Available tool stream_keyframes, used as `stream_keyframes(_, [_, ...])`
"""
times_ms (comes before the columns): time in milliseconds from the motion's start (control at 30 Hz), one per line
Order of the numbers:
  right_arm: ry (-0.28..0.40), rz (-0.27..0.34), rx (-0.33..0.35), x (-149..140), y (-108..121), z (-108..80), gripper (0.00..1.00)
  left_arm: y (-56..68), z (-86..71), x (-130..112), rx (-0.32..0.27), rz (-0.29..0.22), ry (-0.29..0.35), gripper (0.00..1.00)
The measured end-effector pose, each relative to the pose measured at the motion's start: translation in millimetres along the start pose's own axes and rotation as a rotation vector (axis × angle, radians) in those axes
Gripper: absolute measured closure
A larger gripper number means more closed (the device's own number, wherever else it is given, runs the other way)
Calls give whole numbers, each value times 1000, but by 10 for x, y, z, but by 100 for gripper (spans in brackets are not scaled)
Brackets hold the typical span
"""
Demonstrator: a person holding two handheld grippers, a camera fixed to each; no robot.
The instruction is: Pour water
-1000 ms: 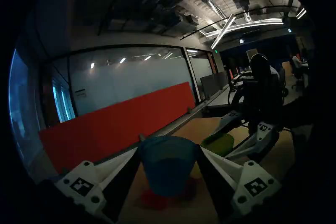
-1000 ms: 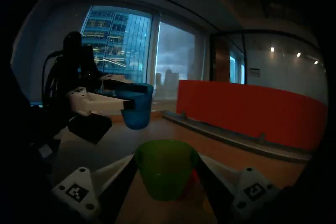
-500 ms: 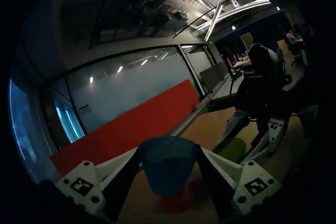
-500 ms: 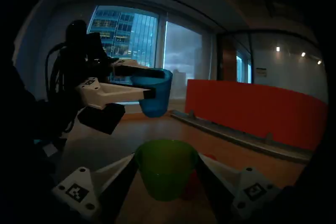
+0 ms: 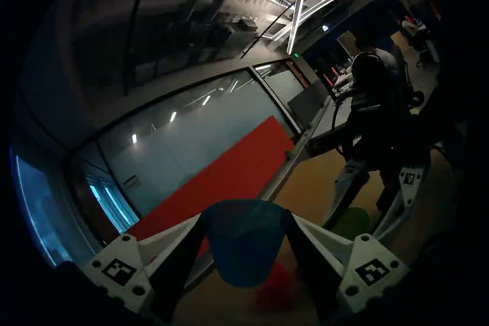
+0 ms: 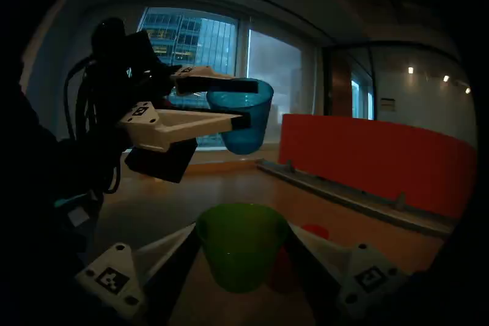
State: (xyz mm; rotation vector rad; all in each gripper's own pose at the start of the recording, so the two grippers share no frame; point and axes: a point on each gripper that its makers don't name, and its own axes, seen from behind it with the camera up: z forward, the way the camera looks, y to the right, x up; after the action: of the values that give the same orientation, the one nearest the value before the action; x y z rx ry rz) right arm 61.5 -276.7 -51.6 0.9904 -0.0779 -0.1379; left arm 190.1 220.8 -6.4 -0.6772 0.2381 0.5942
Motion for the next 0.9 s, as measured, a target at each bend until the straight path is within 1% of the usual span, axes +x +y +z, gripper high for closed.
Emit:
stream_keyframes(200, [0, -3, 16, 10, -64, 41, 8, -12, -17, 85, 5, 61, 8, 11])
stream_keyframes(400, [2, -4, 28, 21, -105, 72, 8, 1, -32, 129, 7, 116, 7, 11])
stream_keyframes(667, [2, -3, 38, 14, -132, 114, 8, -1, -45, 153, 11, 182, 1, 11])
stream_keyframes(900, [2, -5, 42, 14, -121, 139, 8, -8, -21, 187, 12, 236, 2, 11])
